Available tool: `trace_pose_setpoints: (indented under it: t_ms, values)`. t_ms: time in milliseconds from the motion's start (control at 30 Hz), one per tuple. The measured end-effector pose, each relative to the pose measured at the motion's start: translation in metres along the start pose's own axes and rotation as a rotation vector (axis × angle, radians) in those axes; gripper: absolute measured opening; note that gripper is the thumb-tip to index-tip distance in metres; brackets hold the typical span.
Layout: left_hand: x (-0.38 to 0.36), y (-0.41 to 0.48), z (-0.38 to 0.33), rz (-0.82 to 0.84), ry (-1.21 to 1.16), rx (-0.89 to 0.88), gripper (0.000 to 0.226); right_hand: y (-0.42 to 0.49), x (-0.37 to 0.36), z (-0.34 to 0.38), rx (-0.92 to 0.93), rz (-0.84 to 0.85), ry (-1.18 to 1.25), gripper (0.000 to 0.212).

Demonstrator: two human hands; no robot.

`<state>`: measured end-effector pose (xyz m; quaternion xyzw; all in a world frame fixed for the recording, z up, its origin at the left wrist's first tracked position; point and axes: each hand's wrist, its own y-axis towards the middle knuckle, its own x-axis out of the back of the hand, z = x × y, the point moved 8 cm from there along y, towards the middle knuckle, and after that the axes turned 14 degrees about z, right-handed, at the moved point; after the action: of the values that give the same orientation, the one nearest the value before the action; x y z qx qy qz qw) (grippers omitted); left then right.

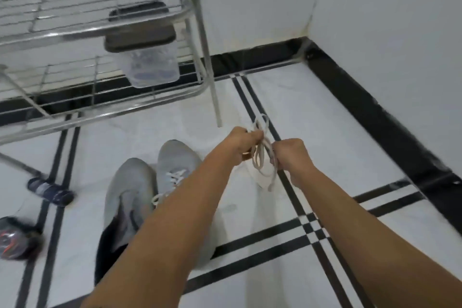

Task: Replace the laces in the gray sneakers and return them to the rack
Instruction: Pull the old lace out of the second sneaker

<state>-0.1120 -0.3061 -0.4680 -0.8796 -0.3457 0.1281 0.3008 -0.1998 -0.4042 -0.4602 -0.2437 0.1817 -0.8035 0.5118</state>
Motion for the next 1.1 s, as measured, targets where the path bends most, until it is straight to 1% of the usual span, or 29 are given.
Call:
trace_pose_setpoints:
  t_ms: [67,100,167,233,300,333,400,433,533,600,633,667,733,767,833,867,900,933,967,1000,1033,1100]
  values:
    - [-0.018,0.019,0.027,0.012,-0.011,0.094,0.009,0.009,0.008,-0.025,-0.029,0.008,-0.054,0.018]
    - [-0.022,0.022,0.037,0.014,-0.014,0.125,0.01,0.011,0.009,-0.033,-0.028,0.011,-0.078,0.025]
    - [-0.028,0.027,0.051,0.022,-0.03,0.155,0.003,0.013,0.009,-0.044,-0.019,0.006,-0.15,0.035]
    - [-0.026,0.026,0.057,0.016,-0.055,0.141,0.011,0.009,0.003,-0.043,0.004,-0.004,-0.254,0.032]
    - [-0.018,0.018,0.057,0.015,-0.049,0.079,0.013,0.001,-0.007,-0.035,0.063,0.011,-0.315,0.018]
    - [-0.012,0.011,0.055,0.003,-0.024,0.039,0.018,-0.004,-0.015,-0.03,0.091,0.025,-0.339,0.015]
    - [0.012,-0.011,0.053,-0.082,0.018,-0.054,0.031,-0.013,-0.04,-0.018,0.122,0.081,-0.365,0.032]
    - [0.023,-0.026,0.051,-0.14,0.024,-0.116,0.033,-0.016,-0.051,-0.013,0.144,0.12,-0.349,0.036]
    - [0.069,-0.083,0.052,-0.354,-0.022,-0.344,0.022,-0.023,-0.095,0.002,0.229,0.295,-0.348,0.037]
    - [0.096,-0.118,0.064,-0.469,-0.122,-0.432,0.022,-0.025,-0.125,0.006,0.274,0.437,-0.468,0.041]
    - [0.108,-0.132,0.074,-0.518,-0.17,-0.443,0.024,-0.026,-0.141,0.007,0.292,0.503,-0.553,0.043]
    - [0.121,-0.144,0.089,-0.578,-0.184,-0.424,0.026,-0.027,-0.157,0.006,0.302,0.561,-0.619,0.043]
    - [0.136,-0.151,0.112,-0.638,-0.094,-0.319,0.028,-0.024,-0.174,0.004,0.283,0.605,-0.683,0.039]
    - [0.139,-0.147,0.122,-0.617,-0.018,-0.247,0.029,-0.021,-0.18,0.003,0.282,0.594,-0.75,0.037]
    - [0.136,-0.132,0.131,-0.532,0.119,-0.14,0.034,-0.015,-0.189,0.001,0.292,0.566,-0.997,0.032]
    - [0.132,-0.126,0.133,-0.501,0.163,-0.119,0.037,-0.014,-0.192,0.001,0.295,0.559,-1.071,0.026]
    - [0.128,-0.122,0.131,-0.487,0.209,-0.119,0.039,-0.013,-0.193,0.004,0.306,0.547,-1.065,0.019]
    - [0.123,-0.12,0.129,-0.491,0.244,-0.134,0.038,-0.01,-0.192,0.007,0.32,0.529,-1.005,0.013]
    - [0.118,-0.12,0.129,-0.502,0.253,-0.162,0.036,-0.01,-0.188,0.012,0.327,0.505,-0.894,0.008]
    - [0.114,-0.12,0.132,-0.509,0.239,-0.195,0.032,-0.009,-0.18,0.016,0.317,0.475,-0.724,0.008]
    - [0.11,-0.12,0.137,-0.511,0.207,-0.225,0.029,-0.009,-0.17,0.019,0.29,0.456,-0.467,0.012]
    - [0.107,-0.121,0.147,-0.516,0.14,-0.26,0.026,-0.009,-0.159,0.017,0.176,0.511,0.204,0.021]
